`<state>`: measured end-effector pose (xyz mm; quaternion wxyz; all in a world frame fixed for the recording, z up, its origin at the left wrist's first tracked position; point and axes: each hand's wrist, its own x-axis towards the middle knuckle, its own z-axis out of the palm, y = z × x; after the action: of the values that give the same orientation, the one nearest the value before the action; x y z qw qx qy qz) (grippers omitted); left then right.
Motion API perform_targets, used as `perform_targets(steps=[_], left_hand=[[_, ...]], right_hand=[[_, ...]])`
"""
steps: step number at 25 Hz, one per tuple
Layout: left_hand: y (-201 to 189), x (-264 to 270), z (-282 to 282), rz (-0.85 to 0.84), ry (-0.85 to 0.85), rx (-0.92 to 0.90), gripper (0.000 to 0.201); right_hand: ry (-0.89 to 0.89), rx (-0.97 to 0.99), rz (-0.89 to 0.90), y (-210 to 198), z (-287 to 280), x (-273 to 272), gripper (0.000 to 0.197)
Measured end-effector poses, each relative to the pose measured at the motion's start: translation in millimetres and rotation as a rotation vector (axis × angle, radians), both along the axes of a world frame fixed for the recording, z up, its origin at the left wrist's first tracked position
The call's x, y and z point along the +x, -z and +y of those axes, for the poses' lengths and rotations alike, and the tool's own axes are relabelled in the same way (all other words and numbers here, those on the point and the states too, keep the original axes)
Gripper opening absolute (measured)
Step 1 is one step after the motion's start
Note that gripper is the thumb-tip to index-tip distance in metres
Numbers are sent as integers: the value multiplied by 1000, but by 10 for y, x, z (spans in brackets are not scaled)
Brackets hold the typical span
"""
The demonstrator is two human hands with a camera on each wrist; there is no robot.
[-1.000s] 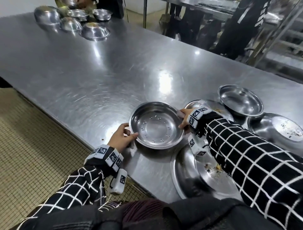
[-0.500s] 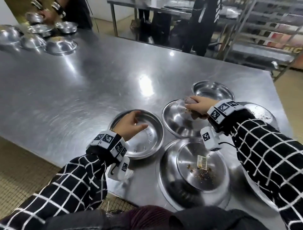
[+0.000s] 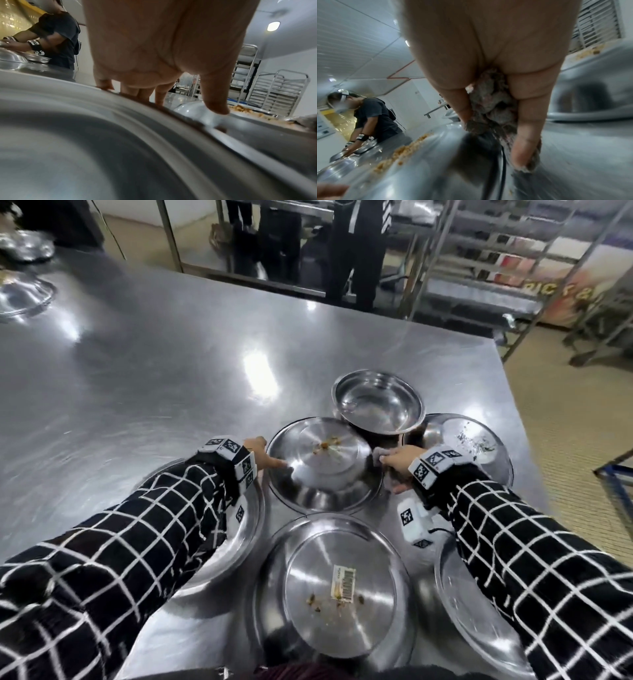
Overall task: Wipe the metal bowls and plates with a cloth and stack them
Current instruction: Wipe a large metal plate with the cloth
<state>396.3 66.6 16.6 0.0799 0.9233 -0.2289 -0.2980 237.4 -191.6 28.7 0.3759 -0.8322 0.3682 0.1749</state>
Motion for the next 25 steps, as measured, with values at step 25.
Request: perform_targets(steps=[25], left_hand=[[292,817,420,476,-810,-1011,96]], right_hand=[[-201,23,-177,269,481,1098,39]])
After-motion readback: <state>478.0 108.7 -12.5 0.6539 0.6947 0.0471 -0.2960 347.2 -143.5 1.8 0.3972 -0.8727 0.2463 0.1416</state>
